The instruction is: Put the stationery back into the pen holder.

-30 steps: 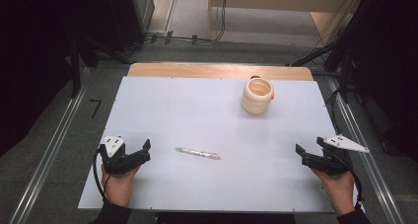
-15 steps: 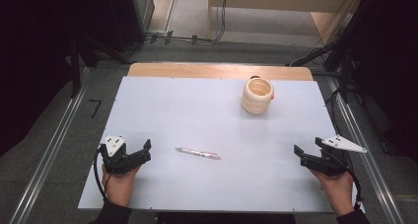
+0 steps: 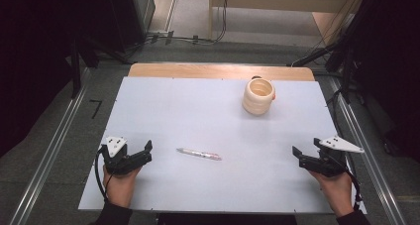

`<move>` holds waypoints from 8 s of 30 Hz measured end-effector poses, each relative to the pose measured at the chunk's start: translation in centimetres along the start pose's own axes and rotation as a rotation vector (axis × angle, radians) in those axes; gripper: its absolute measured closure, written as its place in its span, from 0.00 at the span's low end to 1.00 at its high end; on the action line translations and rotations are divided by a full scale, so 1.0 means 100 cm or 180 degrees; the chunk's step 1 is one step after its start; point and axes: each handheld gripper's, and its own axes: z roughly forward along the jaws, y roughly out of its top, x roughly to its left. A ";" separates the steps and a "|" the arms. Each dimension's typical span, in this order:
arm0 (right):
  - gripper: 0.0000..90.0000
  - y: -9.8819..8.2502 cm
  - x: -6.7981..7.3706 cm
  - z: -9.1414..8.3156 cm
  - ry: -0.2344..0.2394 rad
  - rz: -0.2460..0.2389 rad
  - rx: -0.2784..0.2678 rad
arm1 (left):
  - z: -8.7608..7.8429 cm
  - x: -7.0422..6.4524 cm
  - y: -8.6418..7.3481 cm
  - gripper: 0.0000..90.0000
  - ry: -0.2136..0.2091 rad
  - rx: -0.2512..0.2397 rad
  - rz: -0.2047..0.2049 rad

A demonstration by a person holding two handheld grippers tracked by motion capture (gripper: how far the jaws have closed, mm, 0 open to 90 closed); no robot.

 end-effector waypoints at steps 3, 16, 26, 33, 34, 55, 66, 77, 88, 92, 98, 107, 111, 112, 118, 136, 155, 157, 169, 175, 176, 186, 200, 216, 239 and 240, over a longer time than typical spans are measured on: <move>0.17 0.000 0.001 0.001 0.0011 -0.0008 0.0012 | -0.001 0.000 0.000 0.06 0.0001 -0.0001 0.0003; 0.17 0.002 0.012 0.006 0.0088 -0.0098 0.0061 | 0.001 -0.001 0.000 0.06 -0.0019 0.0015 0.0022; 0.17 0.003 0.019 0.010 0.0153 -0.0156 0.0110 | 0.001 -0.001 0.000 0.06 -0.0033 0.0021 0.0021; 0.17 0.006 0.025 0.012 0.0210 -0.0201 0.0098 | 0.001 -0.001 0.000 0.06 -0.0037 0.0028 0.0031; 0.17 0.006 0.025 0.012 0.0210 -0.0201 0.0098 | 0.001 -0.001 0.000 0.06 -0.0036 0.0030 0.0033; 0.17 0.013 0.050 0.023 0.0363 -0.0356 0.0115 | 0.002 -0.002 0.000 0.06 -0.0038 0.0037 0.0031; 0.17 0.018 0.062 0.028 0.0446 -0.0410 0.0093 | 0.003 -0.002 -0.001 0.06 -0.0043 0.0045 0.0027; 0.17 0.023 0.080 0.035 0.0543 -0.0532 0.0107 | 0.003 -0.001 -0.001 0.06 -0.0046 0.0059 0.0029; 0.17 0.027 0.092 0.042 0.0621 -0.0635 0.0109 | 0.004 -0.001 -0.001 0.06 -0.0042 0.0065 0.0026; 0.17 0.029 0.099 0.046 0.0672 -0.0717 0.0118 | 0.004 -0.002 -0.001 0.06 -0.0042 0.0066 0.0025; 0.17 0.031 0.107 0.050 0.0711 -0.0768 0.0123 | 0.004 -0.001 -0.001 0.06 -0.0043 0.0061 0.0024; 0.17 0.033 0.120 0.058 0.0830 -0.0802 0.0170 | 0.004 -0.001 -0.001 0.06 -0.0044 0.0062 0.0027; 0.18 0.035 0.126 0.061 0.0883 -0.0829 0.0165 | 0.003 0.000 -0.001 0.06 -0.0042 0.0062 0.0024; 0.18 0.035 0.128 0.062 0.0894 -0.0824 0.0169 | 0.003 0.000 -0.001 0.06 -0.0041 0.0062 0.0026; 0.21 0.038 0.138 0.068 0.0965 -0.0862 0.0173 | 0.003 0.000 -0.001 0.06 -0.0040 0.0059 0.0019; 0.21 0.042 0.160 0.082 0.1107 -0.0958 0.0211 | 0.003 0.000 -0.001 0.06 -0.0044 0.0062 0.0013; 0.21 0.044 0.176 0.096 0.1185 -0.1016 0.0267 | 0.005 0.001 -0.001 0.06 -0.0069 0.0079 0.0005; 0.21 0.044 0.177 0.098 0.1193 -0.1016 0.0263 | 0.005 0.001 -0.001 0.06 -0.0068 0.0078 0.0004; 0.22 0.044 0.186 0.105 0.1227 -0.1051 0.0325 | 0.005 0.001 -0.001 0.06 -0.0073 0.0081 0.0008; 0.23 0.043 0.190 0.109 0.1242 -0.1101 0.0350 | 0.005 0.001 -0.001 0.06 -0.0070 0.0083 0.0002; 0.23 0.043 0.191 0.110 0.1249 -0.1110 0.0353 | 0.005 0.001 -0.001 0.06 -0.0071 0.0079 -0.0001; 0.25 0.041 0.200 0.115 0.1287 -0.1186 0.0400 | 0.005 0.001 -0.001 0.06 -0.0069 0.0084 -0.0006; 0.40 0.040 0.211 0.119 0.1383 -0.1344 0.0390 | 0.005 0.002 -0.001 0.06 -0.0075 0.0086 -0.0007; 0.67 0.037 0.216 0.121 0.1521 -0.1462 0.0461 | 0.005 0.002 -0.001 0.06 -0.0076 0.0089 -0.0009; 0.84 0.037 0.216 0.118 0.1532 -0.1574 0.0507 | 0.005 0.002 -0.001 0.06 -0.0080 0.0095 -0.0004; 0.84 0.037 0.217 0.117 0.1522 -0.1579 0.0516 | 0.005 0.002 -0.001 0.06 -0.0079 0.0097 -0.0005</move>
